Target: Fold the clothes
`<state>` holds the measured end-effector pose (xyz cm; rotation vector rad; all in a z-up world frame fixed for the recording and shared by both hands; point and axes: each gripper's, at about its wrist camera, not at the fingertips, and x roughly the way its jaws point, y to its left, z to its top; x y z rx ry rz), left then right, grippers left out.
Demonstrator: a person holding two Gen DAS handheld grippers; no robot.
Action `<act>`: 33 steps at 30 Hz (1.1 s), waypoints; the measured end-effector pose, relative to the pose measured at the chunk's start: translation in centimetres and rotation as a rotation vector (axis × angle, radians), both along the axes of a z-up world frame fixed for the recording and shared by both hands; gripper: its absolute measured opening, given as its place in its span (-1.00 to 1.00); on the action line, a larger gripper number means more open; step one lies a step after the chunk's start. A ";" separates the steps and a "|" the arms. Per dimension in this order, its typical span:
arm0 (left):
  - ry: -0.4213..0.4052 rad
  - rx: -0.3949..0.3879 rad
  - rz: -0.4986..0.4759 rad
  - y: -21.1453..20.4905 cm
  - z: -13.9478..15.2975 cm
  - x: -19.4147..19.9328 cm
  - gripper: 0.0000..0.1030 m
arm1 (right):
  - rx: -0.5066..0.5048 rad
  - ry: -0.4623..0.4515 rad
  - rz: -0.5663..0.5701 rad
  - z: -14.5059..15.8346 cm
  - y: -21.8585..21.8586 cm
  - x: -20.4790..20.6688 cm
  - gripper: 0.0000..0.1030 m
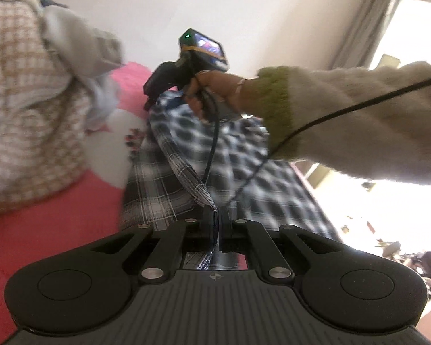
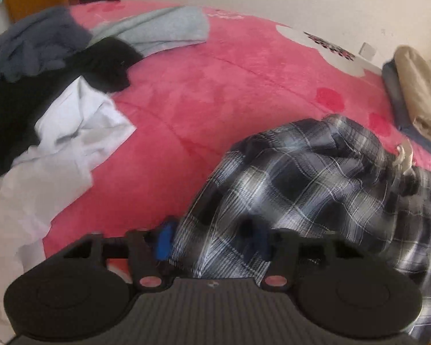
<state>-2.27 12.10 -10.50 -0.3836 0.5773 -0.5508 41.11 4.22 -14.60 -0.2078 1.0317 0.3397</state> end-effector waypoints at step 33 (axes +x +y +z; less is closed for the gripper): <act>0.170 -0.183 -0.382 -13.7 -2.6 5.0 -0.99 | 0.254 -0.238 -0.592 1.4 -32.2 -5.0 -0.83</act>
